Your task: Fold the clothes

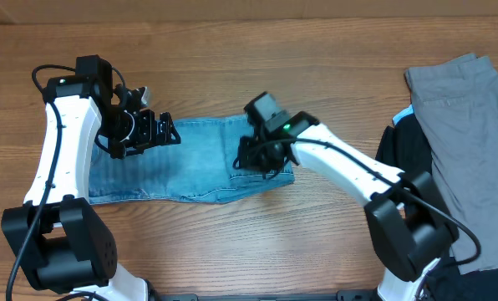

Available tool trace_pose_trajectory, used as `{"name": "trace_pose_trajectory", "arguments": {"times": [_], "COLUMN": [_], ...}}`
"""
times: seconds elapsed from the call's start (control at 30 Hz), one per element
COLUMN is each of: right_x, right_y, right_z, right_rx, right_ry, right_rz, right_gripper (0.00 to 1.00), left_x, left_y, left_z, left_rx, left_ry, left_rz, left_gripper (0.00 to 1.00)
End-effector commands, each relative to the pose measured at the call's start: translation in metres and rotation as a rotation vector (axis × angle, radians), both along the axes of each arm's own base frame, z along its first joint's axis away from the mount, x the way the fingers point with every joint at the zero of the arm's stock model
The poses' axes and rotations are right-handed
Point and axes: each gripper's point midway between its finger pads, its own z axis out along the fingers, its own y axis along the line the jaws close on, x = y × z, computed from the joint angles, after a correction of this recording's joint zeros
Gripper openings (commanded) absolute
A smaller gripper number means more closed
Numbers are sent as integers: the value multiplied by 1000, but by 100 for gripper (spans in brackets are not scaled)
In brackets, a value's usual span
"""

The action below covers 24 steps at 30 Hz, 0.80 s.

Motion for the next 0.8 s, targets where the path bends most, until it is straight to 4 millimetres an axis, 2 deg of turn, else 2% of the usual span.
{"name": "trace_pose_trajectory", "arguments": {"times": [0.0, 0.07, 0.2, 0.37, 0.5, 0.77], "right_x": [35, 46, 58, 61, 64, 78], "right_y": [1, 0, 6, 13, 19, 32], "right_z": [43, 47, 56, 55, 39, -13], "right_rx": [62, 82, 119, 134, 123, 113], "right_ry": [-155, -185, -241, -265, -264, -249], "right_rz": [-31, -45, -50, -43, -37, -31], "right_gripper": [20, 24, 25, 25, 25, 27], "left_x": [4, 4, 4, 4, 4, 4], "left_y": [2, 2, 2, 2, 2, 2], "left_z": [3, 3, 3, 3, 3, 3], "left_rx": [4, 4, 4, 4, 3, 4], "left_ry": [-11, -12, -11, -11, -11, -11], "left_rz": [11, 11, 11, 11, 11, 11], "left_gripper": [100, 100, 100, 100, 100, 100]}}
